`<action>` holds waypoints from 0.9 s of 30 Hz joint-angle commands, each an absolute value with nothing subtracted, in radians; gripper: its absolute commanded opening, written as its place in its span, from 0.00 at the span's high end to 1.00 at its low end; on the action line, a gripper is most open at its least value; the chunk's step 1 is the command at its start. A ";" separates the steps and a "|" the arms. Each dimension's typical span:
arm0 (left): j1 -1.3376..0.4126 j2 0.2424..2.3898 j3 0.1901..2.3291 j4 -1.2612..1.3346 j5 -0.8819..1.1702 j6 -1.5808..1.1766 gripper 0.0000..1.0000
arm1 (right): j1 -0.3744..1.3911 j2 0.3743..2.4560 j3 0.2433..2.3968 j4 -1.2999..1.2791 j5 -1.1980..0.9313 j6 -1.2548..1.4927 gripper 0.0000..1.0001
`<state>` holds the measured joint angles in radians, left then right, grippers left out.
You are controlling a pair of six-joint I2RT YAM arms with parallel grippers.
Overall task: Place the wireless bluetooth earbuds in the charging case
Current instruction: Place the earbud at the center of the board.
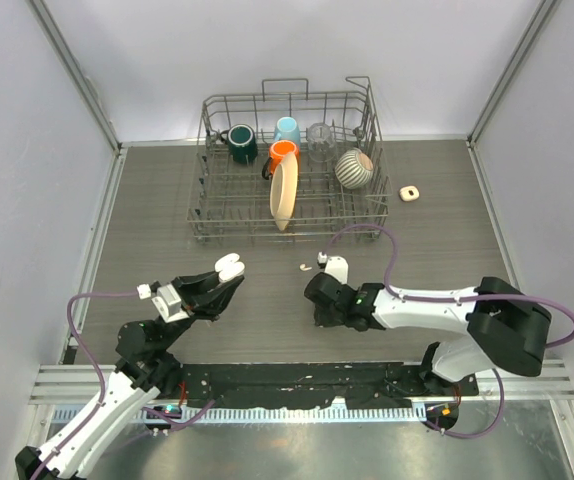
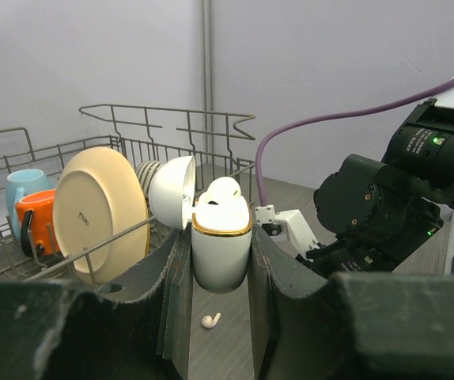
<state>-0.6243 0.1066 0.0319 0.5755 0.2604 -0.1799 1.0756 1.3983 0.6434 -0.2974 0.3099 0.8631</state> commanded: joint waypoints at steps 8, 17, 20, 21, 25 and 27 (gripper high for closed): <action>-0.623 0.080 0.014 0.572 0.241 -0.175 1.00 | 1.074 1.499 0.738 -0.376 0.290 0.767 0.66; -0.623 0.072 0.012 0.561 0.236 -0.175 1.00 | 1.072 1.531 0.772 -0.414 0.304 0.726 0.61; -0.623 0.074 0.012 0.564 0.236 -0.173 1.00 | 1.074 1.540 0.787 -0.442 0.311 0.703 0.60; -0.623 0.074 0.012 0.565 0.236 -0.172 1.00 | 1.072 1.542 0.791 -0.446 0.313 0.686 0.60; -0.623 0.077 0.012 0.566 0.236 -0.172 1.00 | 1.074 1.549 0.805 -0.460 0.314 0.657 0.62; -0.623 0.080 0.014 0.569 0.236 -0.173 1.00 | 1.074 1.552 0.810 -0.466 0.319 0.647 0.63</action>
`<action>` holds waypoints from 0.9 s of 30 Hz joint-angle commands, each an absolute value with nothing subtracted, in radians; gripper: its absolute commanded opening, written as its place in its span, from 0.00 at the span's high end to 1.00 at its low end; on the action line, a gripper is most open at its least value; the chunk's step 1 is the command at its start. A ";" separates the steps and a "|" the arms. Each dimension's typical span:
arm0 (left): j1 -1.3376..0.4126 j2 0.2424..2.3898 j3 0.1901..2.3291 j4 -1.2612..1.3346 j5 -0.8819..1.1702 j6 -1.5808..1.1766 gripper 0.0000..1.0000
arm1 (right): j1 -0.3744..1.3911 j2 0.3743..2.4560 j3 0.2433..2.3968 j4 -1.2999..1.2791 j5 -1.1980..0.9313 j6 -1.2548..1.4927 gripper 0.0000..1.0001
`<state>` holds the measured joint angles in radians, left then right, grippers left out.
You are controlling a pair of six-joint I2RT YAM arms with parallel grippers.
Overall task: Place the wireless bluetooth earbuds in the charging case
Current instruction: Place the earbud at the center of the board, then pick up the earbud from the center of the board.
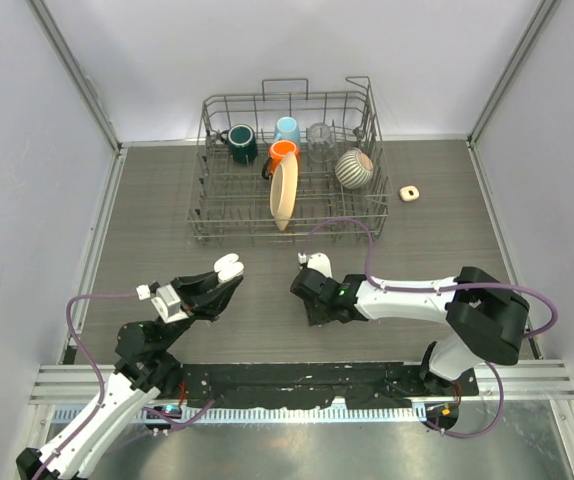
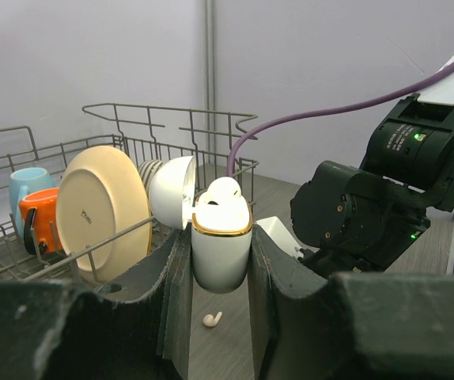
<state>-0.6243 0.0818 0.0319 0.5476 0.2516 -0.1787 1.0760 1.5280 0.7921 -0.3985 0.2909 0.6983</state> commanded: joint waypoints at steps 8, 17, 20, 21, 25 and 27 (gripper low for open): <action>-0.623 0.092 0.015 0.578 0.236 -0.172 1.00 | 1.074 1.583 0.825 -0.477 0.311 0.626 0.68; -0.623 0.103 0.017 0.583 0.241 -0.169 1.00 | 1.074 1.582 0.831 -0.483 0.308 0.634 0.81; -0.623 0.103 0.017 0.583 0.239 -0.169 1.00 | 1.074 1.572 0.833 -0.483 0.317 0.638 0.88; -0.623 0.103 0.018 0.584 0.241 -0.170 1.00 | 1.072 1.566 0.833 -0.485 0.321 0.641 0.89; -0.623 0.098 0.017 0.580 0.241 -0.172 1.00 | 1.074 1.554 0.830 -0.485 0.365 0.686 0.92; -0.623 0.094 0.015 0.577 0.239 -0.172 1.00 | 1.074 1.548 0.822 -0.482 0.397 0.727 0.96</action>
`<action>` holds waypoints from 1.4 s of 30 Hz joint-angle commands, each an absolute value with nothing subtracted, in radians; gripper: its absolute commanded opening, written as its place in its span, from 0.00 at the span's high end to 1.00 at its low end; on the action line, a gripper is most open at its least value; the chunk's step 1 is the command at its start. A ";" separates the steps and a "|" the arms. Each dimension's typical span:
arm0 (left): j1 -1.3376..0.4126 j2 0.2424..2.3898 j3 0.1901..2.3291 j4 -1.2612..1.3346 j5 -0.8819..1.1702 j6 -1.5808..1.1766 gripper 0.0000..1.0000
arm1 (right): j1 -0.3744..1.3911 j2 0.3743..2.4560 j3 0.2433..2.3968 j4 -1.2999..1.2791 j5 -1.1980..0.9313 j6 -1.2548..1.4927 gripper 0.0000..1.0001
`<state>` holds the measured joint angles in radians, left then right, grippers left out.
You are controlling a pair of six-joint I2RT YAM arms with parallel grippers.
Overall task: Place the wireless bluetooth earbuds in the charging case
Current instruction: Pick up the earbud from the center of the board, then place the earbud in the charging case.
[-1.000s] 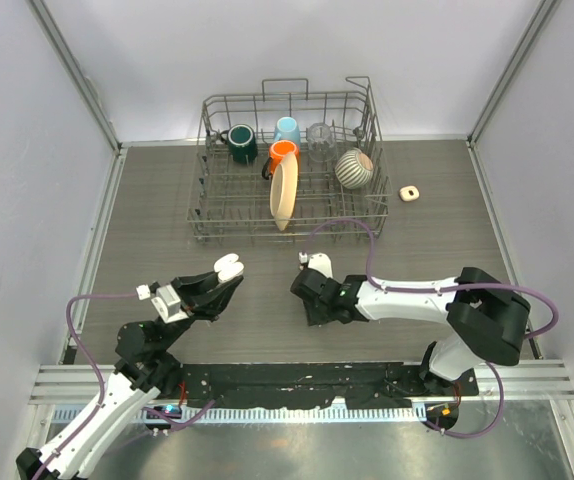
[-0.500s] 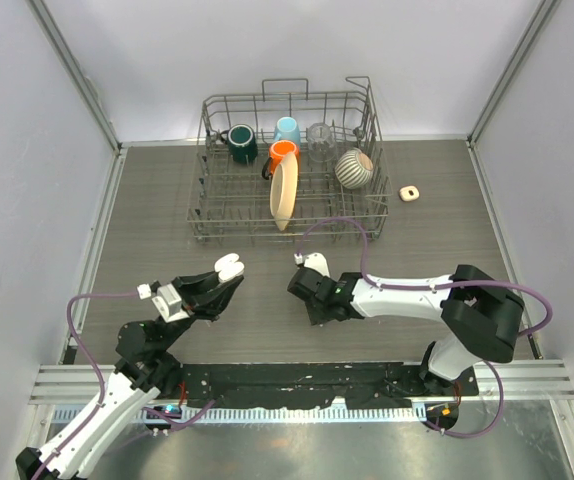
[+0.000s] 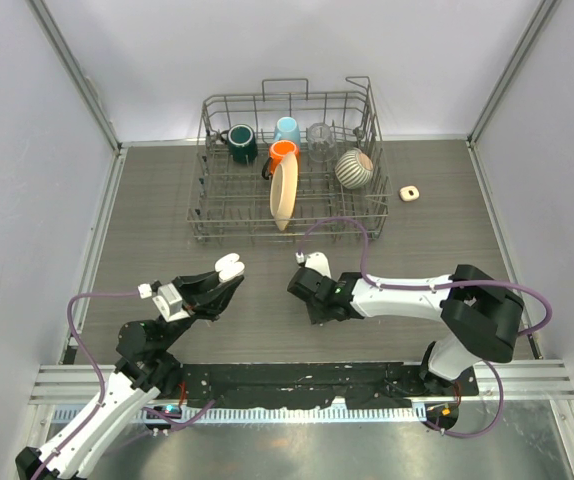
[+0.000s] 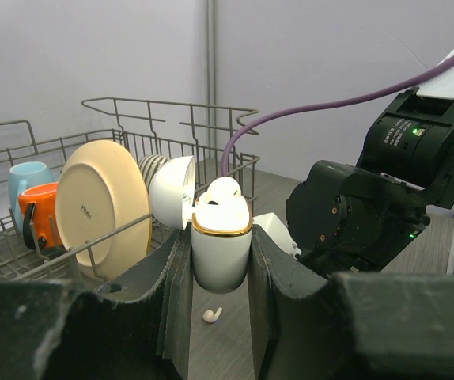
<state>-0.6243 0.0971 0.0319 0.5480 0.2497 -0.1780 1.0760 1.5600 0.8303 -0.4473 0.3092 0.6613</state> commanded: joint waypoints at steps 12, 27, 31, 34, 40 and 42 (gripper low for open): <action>-0.623 0.081 0.011 0.568 0.222 -0.172 1.00 | 1.075 1.203 0.689 -0.190 0.526 0.796 0.99; -0.623 0.144 0.006 0.647 0.222 -0.176 1.00 | 1.344 0.988 0.618 0.709 0.772 0.245 0.99; -0.623 0.160 0.006 0.675 0.236 -0.175 1.00 | 1.402 1.081 0.597 1.038 0.687 0.131 0.99; -0.623 0.163 0.005 0.676 0.252 -0.173 1.00 | 1.410 1.152 0.635 1.149 0.631 0.089 0.99; -0.623 0.156 0.005 0.690 0.288 -0.167 1.00 | 1.411 1.241 0.722 1.141 0.533 0.083 0.99; -0.623 0.158 0.006 0.692 0.299 -0.167 1.00 | 1.413 1.264 0.739 1.144 0.512 0.087 0.99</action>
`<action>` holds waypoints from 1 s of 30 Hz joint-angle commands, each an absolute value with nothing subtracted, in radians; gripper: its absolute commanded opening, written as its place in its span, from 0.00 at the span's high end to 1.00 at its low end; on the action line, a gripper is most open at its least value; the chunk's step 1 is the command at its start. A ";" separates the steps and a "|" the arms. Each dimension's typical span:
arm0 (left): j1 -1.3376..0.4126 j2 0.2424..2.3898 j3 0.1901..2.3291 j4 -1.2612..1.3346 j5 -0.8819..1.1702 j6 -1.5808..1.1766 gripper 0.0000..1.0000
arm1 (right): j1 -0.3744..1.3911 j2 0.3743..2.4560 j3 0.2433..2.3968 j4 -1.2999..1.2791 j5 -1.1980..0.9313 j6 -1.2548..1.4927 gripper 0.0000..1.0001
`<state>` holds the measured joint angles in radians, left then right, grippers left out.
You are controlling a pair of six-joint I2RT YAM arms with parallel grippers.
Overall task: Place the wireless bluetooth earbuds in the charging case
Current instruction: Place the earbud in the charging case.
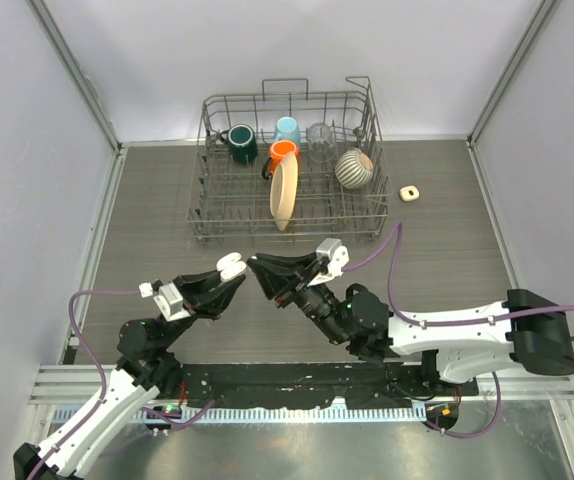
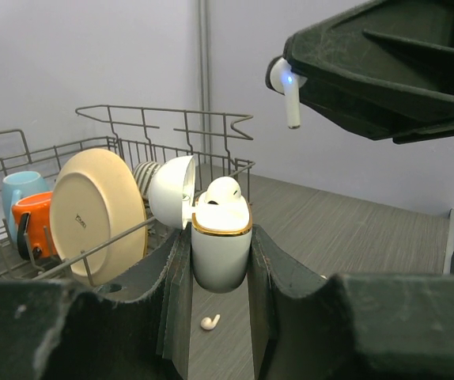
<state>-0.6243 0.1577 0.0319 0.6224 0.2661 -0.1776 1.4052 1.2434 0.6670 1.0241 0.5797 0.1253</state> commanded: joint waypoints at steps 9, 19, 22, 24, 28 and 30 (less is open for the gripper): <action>-0.623 0.175 0.006 0.719 0.339 -0.164 1.00 | 1.413 1.345 0.802 1.101 0.466 0.106 0.99; -0.623 0.164 0.006 0.721 0.344 -0.166 1.00 | 1.413 1.378 0.822 1.054 0.453 0.120 0.99; -0.623 0.166 0.006 0.722 0.344 -0.166 1.00 | 1.413 1.385 0.822 1.049 0.451 0.118 0.99; -0.623 0.169 0.005 0.723 0.345 -0.166 1.00 | 1.413 1.393 0.825 1.042 0.451 0.115 0.99; -0.621 0.170 0.011 0.723 0.345 -0.166 1.00 | 1.411 1.405 0.825 1.019 0.477 0.103 0.99; -0.623 0.170 0.014 0.723 0.348 -0.170 1.00 | 1.413 1.411 0.819 1.026 0.489 0.101 0.99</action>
<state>-0.6243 0.1665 0.0319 0.6621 0.3370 -0.1753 1.4055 1.4036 0.7860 0.9970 0.4576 0.1146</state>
